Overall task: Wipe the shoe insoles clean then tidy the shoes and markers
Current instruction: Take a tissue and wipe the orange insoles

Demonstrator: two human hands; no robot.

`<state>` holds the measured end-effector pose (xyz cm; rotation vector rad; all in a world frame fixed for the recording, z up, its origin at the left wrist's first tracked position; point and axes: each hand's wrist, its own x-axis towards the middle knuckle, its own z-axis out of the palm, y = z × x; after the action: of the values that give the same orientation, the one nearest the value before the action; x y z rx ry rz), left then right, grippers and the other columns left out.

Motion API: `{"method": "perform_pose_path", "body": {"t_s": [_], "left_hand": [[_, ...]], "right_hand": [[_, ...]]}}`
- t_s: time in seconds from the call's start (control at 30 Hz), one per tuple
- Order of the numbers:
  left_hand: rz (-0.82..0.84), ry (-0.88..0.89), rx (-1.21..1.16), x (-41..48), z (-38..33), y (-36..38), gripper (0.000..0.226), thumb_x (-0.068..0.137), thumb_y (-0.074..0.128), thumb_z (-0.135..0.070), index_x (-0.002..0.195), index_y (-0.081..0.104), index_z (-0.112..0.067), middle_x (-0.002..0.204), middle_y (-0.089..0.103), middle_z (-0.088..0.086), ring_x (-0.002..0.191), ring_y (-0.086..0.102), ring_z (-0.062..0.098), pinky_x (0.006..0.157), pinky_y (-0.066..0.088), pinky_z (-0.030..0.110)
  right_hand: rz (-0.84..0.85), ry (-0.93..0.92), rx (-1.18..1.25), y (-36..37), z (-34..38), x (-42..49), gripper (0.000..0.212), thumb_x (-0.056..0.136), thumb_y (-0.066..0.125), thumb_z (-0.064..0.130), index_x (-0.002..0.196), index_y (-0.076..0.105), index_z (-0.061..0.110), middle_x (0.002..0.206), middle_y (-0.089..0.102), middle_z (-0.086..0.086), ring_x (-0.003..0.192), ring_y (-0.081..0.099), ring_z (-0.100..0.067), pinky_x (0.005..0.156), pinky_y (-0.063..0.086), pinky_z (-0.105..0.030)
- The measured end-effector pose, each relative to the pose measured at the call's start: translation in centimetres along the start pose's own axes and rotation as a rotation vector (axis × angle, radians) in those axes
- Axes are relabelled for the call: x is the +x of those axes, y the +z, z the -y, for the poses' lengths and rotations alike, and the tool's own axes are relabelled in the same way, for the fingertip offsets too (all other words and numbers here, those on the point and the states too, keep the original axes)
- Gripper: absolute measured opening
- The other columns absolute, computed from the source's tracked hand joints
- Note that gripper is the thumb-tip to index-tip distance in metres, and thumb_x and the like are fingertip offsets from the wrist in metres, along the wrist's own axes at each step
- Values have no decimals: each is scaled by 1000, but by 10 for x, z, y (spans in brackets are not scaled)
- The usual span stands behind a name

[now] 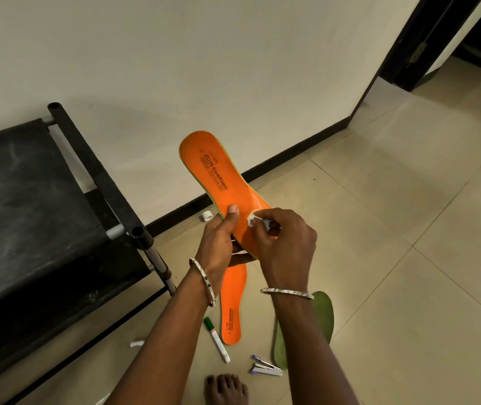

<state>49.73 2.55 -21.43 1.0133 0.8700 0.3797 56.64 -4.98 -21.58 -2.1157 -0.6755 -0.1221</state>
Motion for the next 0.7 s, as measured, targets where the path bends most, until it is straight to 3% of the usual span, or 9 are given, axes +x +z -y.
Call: {"method": "perform_pose_path", "body": {"t_s": [0.13, 0.2, 0.33, 0.47, 0.6, 0.7], "left_hand": [[1, 0, 4, 1, 0, 0, 37, 103, 43, -46, 123, 63, -22, 115, 72, 7, 102, 71, 27, 66, 60, 32], [-6, 2, -23, 1, -2, -3, 35, 102, 44, -45, 125, 59, -22, 112, 71, 6, 98, 71, 26, 64, 61, 32], [-22, 4, -24, 3, -3, -7, 45, 100, 46, -47, 137, 48, -23, 115, 66, 5, 101, 69, 28, 75, 62, 43], [-3, 3, 20, 1, 0, -2, 40, 101, 44, -47, 129, 57, -21, 116, 70, 8, 99, 71, 27, 62, 61, 32], [-1, 20, 17, 0, 0, 0, 38, 103, 42, -44, 121, 64, -19, 109, 74, 6, 97, 73, 26, 60, 59, 29], [-10, 22, -15, 1, -3, -5, 35, 102, 44, -44, 125, 58, -22, 109, 70, 5, 95, 71, 25, 59, 60, 31]], "right_hand": [[22, -80, 39, 2, 11, -3, 8, 81, 75, 14, 86, 77, 20, 86, 72, 3, 78, 63, -12, 73, 50, -26], [34, -42, 18, 0, 0, 0, 8, 81, 75, 16, 86, 77, 22, 87, 73, 3, 79, 64, -11, 74, 51, -25], [45, 88, -49, -2, -20, 5, 6, 83, 74, 20, 88, 77, 22, 89, 73, 3, 80, 65, -14, 76, 56, -35], [12, -3, 1, 1, -2, 0, 9, 80, 75, 15, 83, 76, 23, 84, 72, 4, 77, 63, -11, 72, 47, -21], [32, -87, 55, 3, 10, -4, 6, 82, 74, 16, 87, 76, 20, 85, 72, 3, 78, 63, -11, 73, 48, -22], [50, -19, -10, 1, -8, 2, 6, 83, 74, 18, 87, 77, 22, 88, 73, 2, 80, 65, -14, 75, 50, -25]]}}
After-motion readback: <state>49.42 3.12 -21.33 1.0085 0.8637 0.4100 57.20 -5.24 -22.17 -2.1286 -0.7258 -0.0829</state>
